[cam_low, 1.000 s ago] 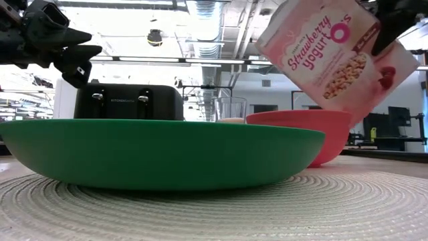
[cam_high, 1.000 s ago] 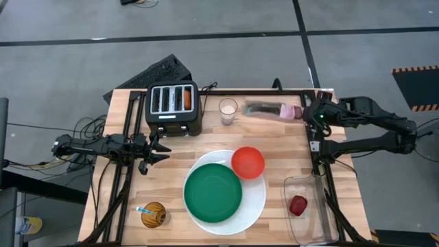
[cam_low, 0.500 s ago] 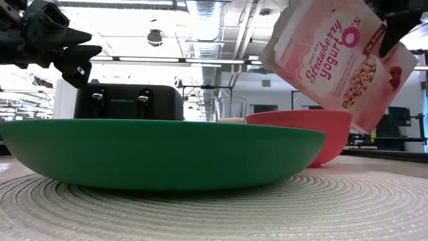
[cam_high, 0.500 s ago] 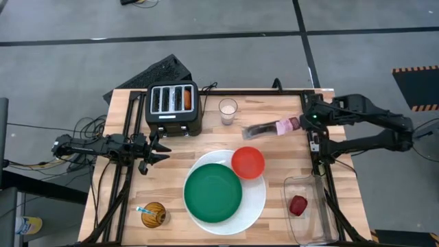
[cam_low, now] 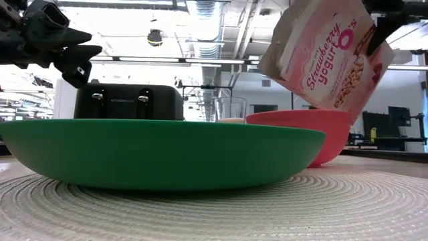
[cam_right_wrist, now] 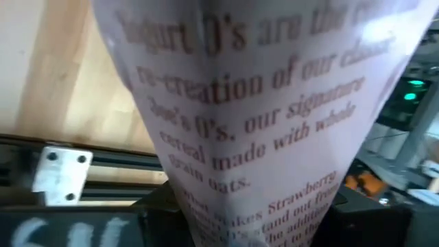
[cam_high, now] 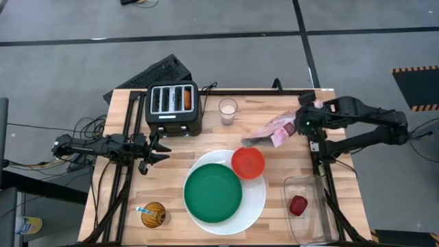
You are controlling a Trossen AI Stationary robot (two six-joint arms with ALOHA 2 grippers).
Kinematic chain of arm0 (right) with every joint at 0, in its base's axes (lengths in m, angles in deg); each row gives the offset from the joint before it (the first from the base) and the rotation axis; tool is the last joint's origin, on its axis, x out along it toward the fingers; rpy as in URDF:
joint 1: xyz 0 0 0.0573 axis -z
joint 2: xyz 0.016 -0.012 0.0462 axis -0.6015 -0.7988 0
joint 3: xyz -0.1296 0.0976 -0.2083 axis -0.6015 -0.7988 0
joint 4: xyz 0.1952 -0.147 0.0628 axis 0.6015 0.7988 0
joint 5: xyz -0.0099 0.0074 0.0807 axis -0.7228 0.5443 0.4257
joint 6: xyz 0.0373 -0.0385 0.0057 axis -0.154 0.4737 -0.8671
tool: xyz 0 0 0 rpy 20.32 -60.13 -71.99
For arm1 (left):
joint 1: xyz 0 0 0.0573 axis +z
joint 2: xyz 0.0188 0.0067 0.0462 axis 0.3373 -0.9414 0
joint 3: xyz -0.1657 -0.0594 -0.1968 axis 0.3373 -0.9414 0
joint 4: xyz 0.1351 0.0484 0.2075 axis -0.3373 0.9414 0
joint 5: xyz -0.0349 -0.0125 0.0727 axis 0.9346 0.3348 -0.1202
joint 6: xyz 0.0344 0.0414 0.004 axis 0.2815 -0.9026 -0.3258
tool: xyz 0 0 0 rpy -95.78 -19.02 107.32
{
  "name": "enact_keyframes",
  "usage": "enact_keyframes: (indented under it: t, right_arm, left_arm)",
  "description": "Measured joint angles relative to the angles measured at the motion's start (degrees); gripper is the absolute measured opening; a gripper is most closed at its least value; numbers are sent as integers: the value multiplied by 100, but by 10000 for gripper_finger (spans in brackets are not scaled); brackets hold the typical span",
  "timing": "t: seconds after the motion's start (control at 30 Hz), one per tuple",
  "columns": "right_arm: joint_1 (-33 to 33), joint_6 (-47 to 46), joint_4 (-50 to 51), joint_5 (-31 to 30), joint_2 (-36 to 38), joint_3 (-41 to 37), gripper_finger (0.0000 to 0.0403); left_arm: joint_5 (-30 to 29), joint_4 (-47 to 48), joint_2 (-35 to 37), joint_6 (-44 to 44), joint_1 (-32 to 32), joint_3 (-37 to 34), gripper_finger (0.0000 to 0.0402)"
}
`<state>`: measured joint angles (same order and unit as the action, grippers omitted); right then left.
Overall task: Arrange a breakfast setting
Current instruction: Pour the cereal into the orange bowl
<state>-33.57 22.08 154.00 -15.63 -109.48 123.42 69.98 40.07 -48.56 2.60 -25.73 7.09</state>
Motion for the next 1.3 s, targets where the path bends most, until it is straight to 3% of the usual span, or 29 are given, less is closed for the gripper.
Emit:
enact_keyframes:
  t: [0.7, 0.9, 1.3]
  right_arm:
    - [-1663, 491, 20, -1813, -330, -2, 172]
    - [-1846, 757, 19, -2396, -505, -2, 172]
    - [-1842, 907, 20, -2642, -806, -4, 172]
  left_arm:
    - [0, -2, 1, 0, 0, 0, 113]
    - [-1, 0, 1, 0, 0, 2, 113]
    - [1, -2, 0, 0, 0, 2, 113]
